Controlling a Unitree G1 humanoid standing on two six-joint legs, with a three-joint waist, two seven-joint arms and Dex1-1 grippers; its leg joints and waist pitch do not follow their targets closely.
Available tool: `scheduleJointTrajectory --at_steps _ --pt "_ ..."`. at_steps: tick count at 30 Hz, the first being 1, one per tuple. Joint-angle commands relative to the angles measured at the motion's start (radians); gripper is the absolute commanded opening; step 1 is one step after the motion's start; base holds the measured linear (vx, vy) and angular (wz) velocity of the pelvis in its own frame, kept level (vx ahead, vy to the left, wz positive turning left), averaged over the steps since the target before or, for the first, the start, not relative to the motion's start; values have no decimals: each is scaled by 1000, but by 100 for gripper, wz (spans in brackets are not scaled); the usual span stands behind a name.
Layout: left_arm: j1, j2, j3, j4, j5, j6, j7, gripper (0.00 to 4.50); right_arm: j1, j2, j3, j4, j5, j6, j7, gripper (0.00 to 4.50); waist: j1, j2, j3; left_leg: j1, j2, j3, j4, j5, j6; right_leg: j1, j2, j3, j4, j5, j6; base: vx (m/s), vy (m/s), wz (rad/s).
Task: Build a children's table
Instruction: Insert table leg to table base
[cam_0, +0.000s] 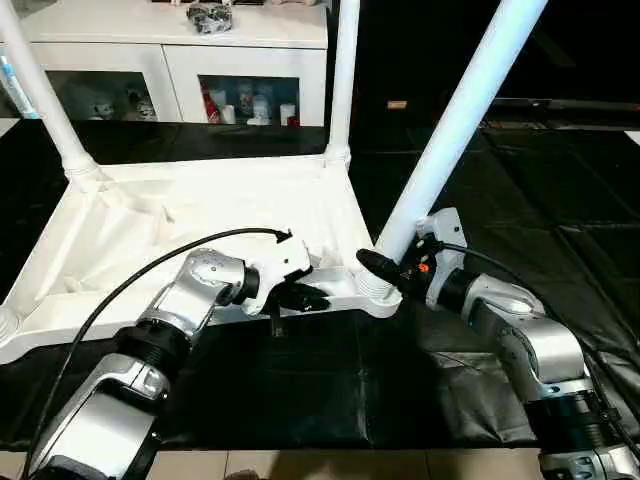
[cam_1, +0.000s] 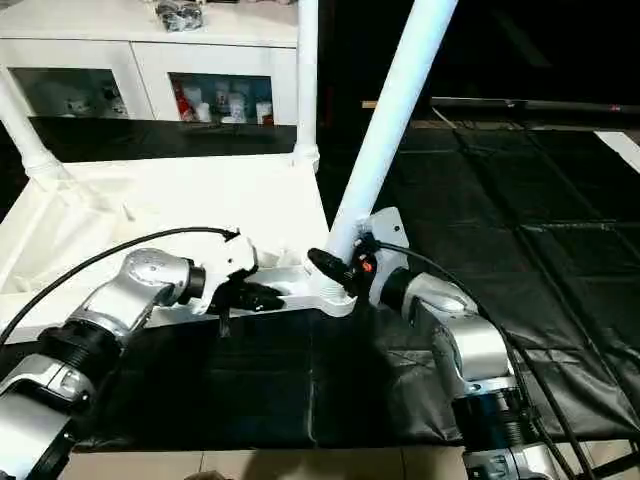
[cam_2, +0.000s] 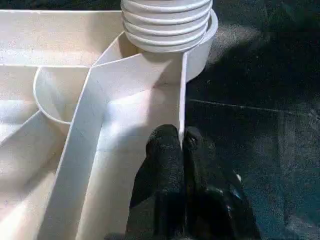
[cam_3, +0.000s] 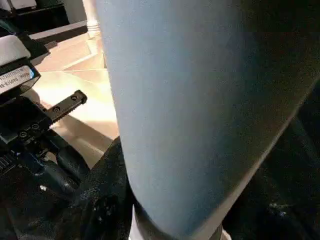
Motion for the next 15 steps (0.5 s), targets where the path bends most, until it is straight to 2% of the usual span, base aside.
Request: scheduleJointTrajectory --at_steps 1,8,11,15 --pt "-6 16 -25 24 43 0 8 0 7 -9 11 8 -6 11 7 191 -1 -1 -69 19 45 -23 -76 -266 9 46 -90 58 -94 -461 -87 0 0 0" --pt "-16 21 -32 38 51 4 -39 0 -2 -32 4 18 -9 26 24 191 1 1 -70 17 45 -22 -75 -251 11 47 -91 59 -91 -443 -92 0 0 0" --pt "-25 11 -12 44 26 35 -53 0 -4 -66 14 15 -3 75 57 191 0 -2 -72 16 45 -21 -73 -237 17 51 -89 60 -86 -405 -112 0 0 0" --pt "-31 5 -1 50 14 51 -57 0 -3 -80 28 20 -7 86 78 191 2 -2 -73 16 45 -19 -72 -229 22 51 -90 60 -84 -394 -122 0 0 0"
